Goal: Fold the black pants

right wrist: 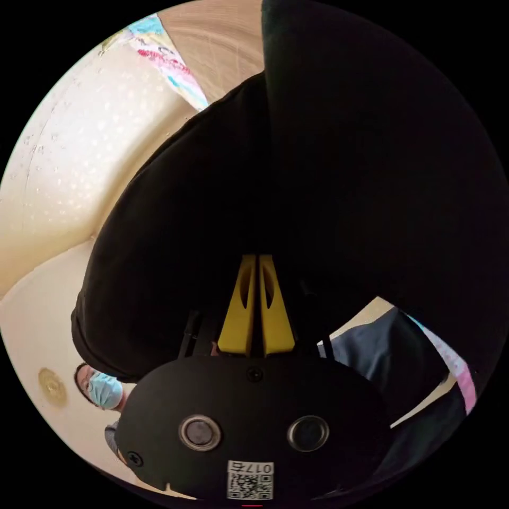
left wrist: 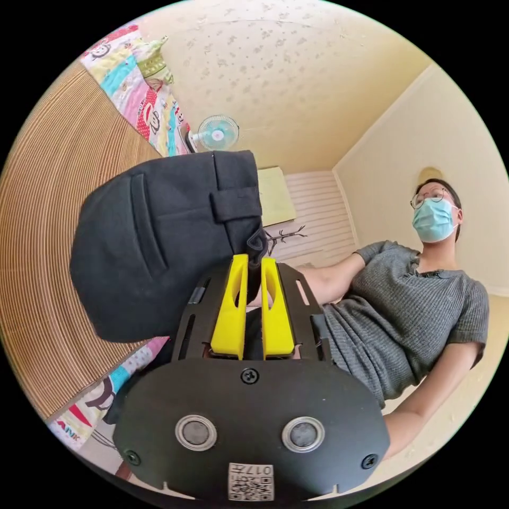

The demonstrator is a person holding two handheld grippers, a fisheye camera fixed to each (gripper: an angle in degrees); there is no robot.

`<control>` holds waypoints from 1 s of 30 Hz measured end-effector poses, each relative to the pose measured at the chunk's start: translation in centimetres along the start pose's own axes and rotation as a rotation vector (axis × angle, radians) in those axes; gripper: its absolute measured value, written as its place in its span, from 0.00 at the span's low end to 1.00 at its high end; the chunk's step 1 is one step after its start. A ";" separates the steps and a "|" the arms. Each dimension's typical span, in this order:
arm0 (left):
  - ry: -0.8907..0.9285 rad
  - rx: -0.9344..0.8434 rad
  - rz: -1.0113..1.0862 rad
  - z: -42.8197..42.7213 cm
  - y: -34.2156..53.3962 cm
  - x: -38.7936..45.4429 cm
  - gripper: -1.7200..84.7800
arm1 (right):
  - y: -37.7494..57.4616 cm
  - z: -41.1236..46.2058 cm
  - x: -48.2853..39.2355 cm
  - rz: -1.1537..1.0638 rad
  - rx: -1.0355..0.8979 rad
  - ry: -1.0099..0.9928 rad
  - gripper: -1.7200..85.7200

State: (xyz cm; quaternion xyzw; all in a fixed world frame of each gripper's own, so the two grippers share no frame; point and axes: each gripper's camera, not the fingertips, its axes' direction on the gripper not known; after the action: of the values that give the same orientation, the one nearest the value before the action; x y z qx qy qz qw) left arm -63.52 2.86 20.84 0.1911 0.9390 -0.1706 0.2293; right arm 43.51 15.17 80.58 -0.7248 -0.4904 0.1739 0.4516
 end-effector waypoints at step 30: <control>-0.522 -0.140 -0.727 1.7 1.0 -17.3 0.15 | 7.4 -16.8 4.3 -0.116 0.295 0.639 0.22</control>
State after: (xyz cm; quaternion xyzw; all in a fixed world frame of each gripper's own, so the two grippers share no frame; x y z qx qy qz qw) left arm -48.23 -1.89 27.76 -0.2165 0.8652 -0.2188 0.3958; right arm 61.23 9.98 84.21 -0.6405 -0.3344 -0.0189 0.6910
